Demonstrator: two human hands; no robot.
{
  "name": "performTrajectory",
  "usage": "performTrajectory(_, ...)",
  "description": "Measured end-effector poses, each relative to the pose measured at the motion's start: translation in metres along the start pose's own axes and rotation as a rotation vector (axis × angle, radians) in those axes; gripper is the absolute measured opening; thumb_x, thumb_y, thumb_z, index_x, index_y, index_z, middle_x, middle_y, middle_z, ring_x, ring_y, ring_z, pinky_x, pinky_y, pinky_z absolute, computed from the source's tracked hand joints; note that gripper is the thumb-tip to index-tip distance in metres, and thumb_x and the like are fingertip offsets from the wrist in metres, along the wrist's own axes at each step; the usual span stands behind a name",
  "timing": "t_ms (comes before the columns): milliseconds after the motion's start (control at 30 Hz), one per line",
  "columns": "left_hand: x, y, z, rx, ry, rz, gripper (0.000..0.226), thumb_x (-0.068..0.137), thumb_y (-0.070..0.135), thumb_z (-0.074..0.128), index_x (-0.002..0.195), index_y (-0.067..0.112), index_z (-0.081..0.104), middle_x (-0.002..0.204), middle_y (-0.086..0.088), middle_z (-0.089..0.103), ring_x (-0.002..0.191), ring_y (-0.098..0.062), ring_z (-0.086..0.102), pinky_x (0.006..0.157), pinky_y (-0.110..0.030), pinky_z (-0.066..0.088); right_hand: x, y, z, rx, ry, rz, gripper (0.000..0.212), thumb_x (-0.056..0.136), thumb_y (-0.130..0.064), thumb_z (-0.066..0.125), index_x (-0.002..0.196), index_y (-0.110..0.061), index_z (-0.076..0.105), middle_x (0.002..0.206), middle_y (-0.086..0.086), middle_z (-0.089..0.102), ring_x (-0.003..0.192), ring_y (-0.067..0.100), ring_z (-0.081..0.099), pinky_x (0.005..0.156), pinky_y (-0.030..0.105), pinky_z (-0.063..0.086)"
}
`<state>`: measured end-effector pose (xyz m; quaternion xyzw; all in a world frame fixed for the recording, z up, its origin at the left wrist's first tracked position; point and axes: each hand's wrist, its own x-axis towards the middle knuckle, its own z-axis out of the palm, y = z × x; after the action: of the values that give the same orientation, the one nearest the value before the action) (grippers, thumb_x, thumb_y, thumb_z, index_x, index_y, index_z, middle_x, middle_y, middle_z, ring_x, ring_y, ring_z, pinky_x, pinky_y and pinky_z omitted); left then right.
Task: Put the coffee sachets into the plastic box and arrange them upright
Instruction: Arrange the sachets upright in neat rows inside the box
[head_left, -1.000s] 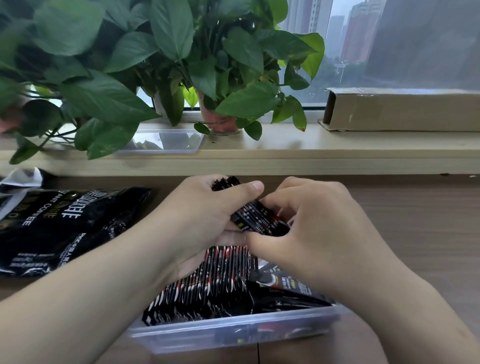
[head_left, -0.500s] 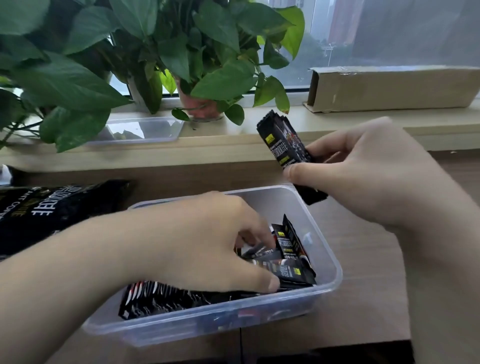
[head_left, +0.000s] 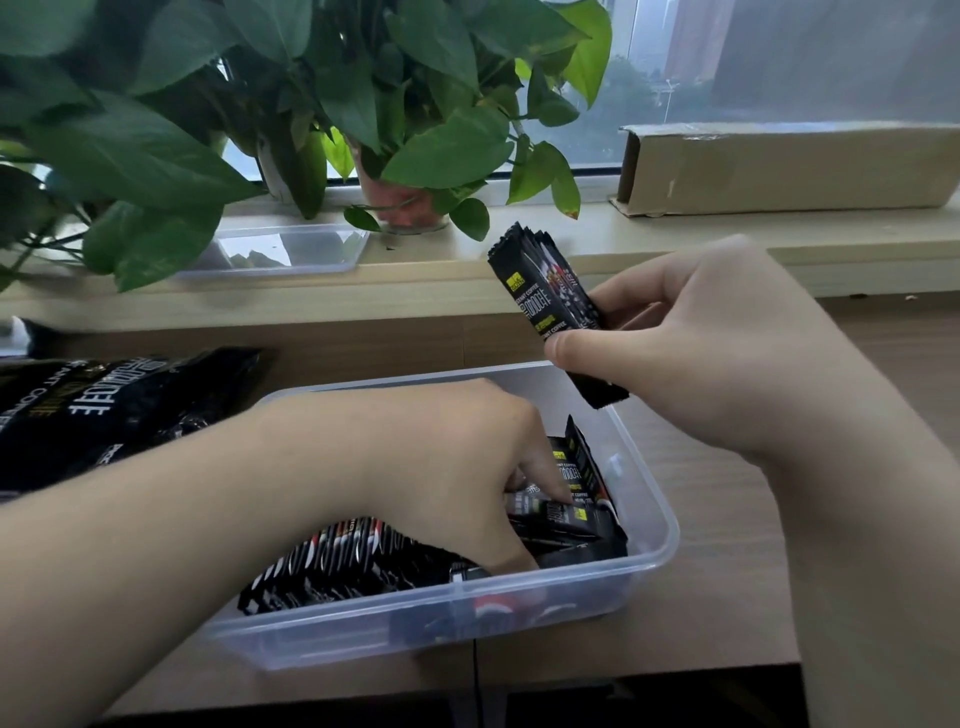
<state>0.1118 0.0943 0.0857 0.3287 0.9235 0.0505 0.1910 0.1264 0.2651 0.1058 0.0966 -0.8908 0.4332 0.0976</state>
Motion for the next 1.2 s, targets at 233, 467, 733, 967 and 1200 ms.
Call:
performTrajectory(233,0.000,0.000,0.004,-0.163,0.035,-0.032,0.048,0.071,0.042,0.086,0.115,0.050,0.072,0.089,0.027,0.076,0.081,0.009,0.069,0.074,-0.013,0.054,0.000,0.000,0.003,0.017,0.004,0.013,0.009,0.072,-0.031,0.080,0.071,-0.022,0.079,0.059,-0.004,0.073,0.070,0.024,0.071,0.059,0.026,0.047)
performTrajectory(467,-0.001,-0.006,0.006,-0.293,0.094,0.020,0.036,0.074,0.029,0.085,0.107,0.039,0.078,0.090,-0.002,0.080,0.084,-0.026,0.072,0.079,-0.042,0.059,0.000,0.001,0.001,0.029,0.023,0.032,0.009,0.072,-0.031,0.080,0.072,-0.022,0.079,0.059,-0.005,0.074,0.070,0.023,0.073,0.061,0.030,0.055)
performTrajectory(733,-0.029,-0.021,-0.007,-0.388,0.155,0.009,0.035,0.075,0.025,0.086,0.103,0.045,0.078,0.086,0.011,0.081,0.089,-0.026,0.074,0.086,-0.044,0.058,-0.001,0.002,0.001,0.060,0.021,0.037,0.010,0.072,-0.033,0.083,0.073,-0.024,0.079,0.060,-0.006,0.074,0.069,0.019,0.072,0.062,0.026,0.051)
performTrajectory(967,-0.074,-0.037,-0.017,-0.455,0.257,-0.110,0.041,0.071,0.025,0.088,0.087,0.060,0.075,0.067,0.018,0.076,0.050,-0.001,0.050,0.050,-0.015,0.043,-0.001,0.000,0.004,0.059,-0.003,0.023,0.011,0.071,-0.037,0.082,0.073,-0.026,0.080,0.061,-0.007,0.074,0.070,0.019,0.072,0.060,0.025,0.048)
performTrajectory(1200,-0.110,-0.053,-0.008,-0.310,0.206,-0.147,0.056,0.058,0.035,0.094,0.084,0.075,0.064,0.072,0.032,0.072,0.067,0.003,0.072,0.070,-0.024,0.060,-0.002,-0.003,0.007,0.052,-0.038,0.010,0.010,0.072,-0.037,0.082,0.073,-0.027,0.080,0.061,-0.006,0.074,0.072,0.020,0.073,0.059,0.023,0.046)
